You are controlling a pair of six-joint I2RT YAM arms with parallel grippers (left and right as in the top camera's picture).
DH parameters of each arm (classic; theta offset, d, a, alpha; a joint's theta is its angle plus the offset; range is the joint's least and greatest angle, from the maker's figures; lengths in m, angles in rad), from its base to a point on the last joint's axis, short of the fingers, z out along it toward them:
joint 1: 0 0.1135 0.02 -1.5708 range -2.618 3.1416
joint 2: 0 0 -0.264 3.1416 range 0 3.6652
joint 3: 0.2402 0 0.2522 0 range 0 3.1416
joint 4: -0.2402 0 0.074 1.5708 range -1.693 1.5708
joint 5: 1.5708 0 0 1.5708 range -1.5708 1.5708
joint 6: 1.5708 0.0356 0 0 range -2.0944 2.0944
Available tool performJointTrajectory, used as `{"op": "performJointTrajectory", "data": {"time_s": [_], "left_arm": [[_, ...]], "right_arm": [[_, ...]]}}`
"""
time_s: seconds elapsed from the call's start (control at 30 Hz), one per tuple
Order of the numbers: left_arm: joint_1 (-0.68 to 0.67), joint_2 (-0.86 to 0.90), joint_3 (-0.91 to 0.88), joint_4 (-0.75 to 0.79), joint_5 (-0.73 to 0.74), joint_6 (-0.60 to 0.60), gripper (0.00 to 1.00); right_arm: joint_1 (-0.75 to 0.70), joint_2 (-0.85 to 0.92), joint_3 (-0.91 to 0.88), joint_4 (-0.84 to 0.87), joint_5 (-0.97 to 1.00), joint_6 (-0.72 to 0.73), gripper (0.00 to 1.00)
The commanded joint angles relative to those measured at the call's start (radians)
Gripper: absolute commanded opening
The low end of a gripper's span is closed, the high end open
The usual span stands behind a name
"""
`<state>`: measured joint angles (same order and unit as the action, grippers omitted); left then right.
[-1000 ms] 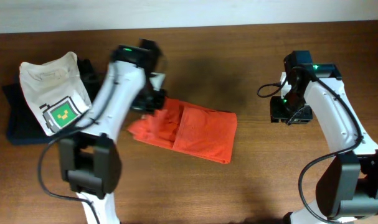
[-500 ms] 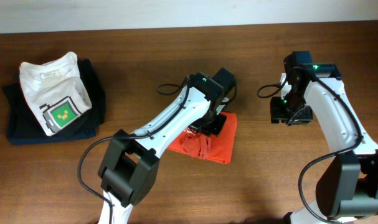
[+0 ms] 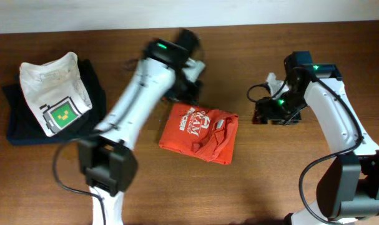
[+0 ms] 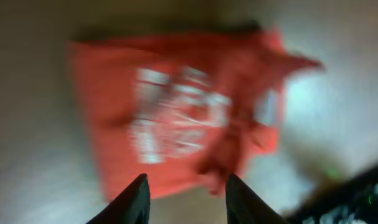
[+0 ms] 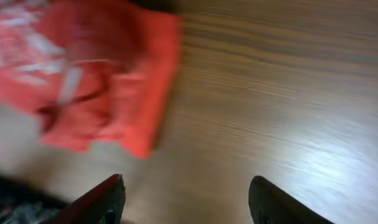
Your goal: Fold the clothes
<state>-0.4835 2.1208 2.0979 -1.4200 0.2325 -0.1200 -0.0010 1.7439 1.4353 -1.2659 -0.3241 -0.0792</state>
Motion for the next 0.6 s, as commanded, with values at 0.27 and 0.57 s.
{"op": "performJointTrajectory", "data": {"time_s": [0.27,0.57], "left_arm": [[0.26,0.075,0.01,0.047,-0.035,0.002,0.46],[0.26,0.075,0.01,0.039,-0.035,0.002,0.47]], "right_arm": [[0.473,0.131,0.001,0.228,-0.267,-0.056,0.63],[0.495,0.264,-0.045,0.062,-0.068,0.016,0.35]]}}
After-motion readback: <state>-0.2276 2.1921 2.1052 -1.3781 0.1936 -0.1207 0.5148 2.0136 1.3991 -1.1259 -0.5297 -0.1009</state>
